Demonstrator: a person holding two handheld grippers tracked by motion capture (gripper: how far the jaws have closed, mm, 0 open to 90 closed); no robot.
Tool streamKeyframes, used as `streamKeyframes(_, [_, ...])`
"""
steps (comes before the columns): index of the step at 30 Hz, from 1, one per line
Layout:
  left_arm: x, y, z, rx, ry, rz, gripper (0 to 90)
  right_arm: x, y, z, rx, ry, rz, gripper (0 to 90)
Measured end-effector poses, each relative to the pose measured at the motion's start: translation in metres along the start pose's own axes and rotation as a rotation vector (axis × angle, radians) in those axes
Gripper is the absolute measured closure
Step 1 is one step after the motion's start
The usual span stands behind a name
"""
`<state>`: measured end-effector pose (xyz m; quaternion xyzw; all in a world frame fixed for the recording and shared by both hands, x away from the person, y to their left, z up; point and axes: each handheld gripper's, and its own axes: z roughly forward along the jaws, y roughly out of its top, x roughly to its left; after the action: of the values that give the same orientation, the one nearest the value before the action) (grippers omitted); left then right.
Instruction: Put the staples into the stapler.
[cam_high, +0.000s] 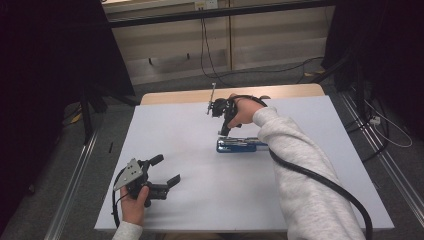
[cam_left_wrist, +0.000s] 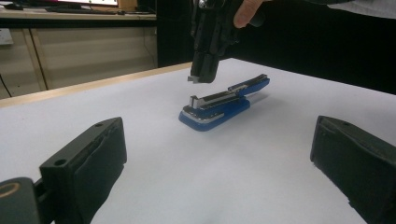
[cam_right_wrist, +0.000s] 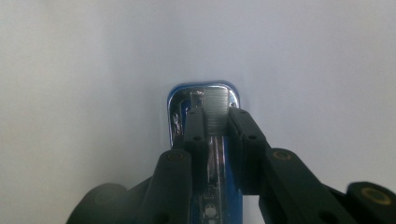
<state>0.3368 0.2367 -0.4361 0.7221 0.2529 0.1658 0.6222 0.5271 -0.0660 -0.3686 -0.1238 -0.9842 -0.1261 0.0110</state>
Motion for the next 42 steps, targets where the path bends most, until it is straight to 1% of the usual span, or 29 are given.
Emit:
streamKeyframes(6, [0.0,0.0,0.0,0.0,-0.002,-0.004,3.6,0.0,-0.001,0.004,-0.005,0.005,-0.004,78.7])
streamKeyframes(7, [0.0,0.0,0.0,0.0,-0.001,-0.004,3.6,0.001,-0.001,0.005,0.001,0.003,0.004,78.7])
streamKeyframes(12, [0.0,0.0,0.0,-0.002,-0.002,-0.005,3.6,0.001,-0.002,0.006,0.002,0.007,0.001,78.7])
streamKeyframes(18, [0.0,0.0,0.0,-0.004,-0.001,-0.002,3.6,0.001,-0.004,0.008,0.0,0.009,-0.001,78.7])
streamKeyframes(19, [0.001,0.001,-0.001,-0.002,0.002,0.006,3.6,0.002,-0.005,0.009,-0.006,0.011,0.004,78.7])
streamKeyframes(21, [0.001,0.001,-0.001,-0.004,0.005,0.003,3.6,0.002,-0.005,0.011,-0.003,0.013,0.01,78.6])
streamKeyframes(22, [0.001,0.001,-0.001,-0.004,0.005,0.004,3.6,0.002,-0.006,0.011,-0.001,0.015,0.004,78.6])
streamKeyframes(29, [0.001,0.001,-0.001,-0.003,0.005,0.006,3.6,0.002,-0.007,0.015,-0.001,0.018,0.002,78.7])
streamKeyframes(30, [0.001,0.001,-0.001,-0.003,0.005,0.006,3.6,0.002,-0.006,0.015,0.003,0.021,0.009,78.7])
streamKeyframes(31, [0.001,0.001,-0.001,-0.003,0.005,0.006,3.6,0.002,-0.006,0.016,0.0,0.021,0.002,78.7])
streamKeyframes(42, [0.0,0.001,-0.001,-0.002,0.003,0.001,3.6,0.002,-0.007,0.018,0.011,0.023,0.009,78.6])
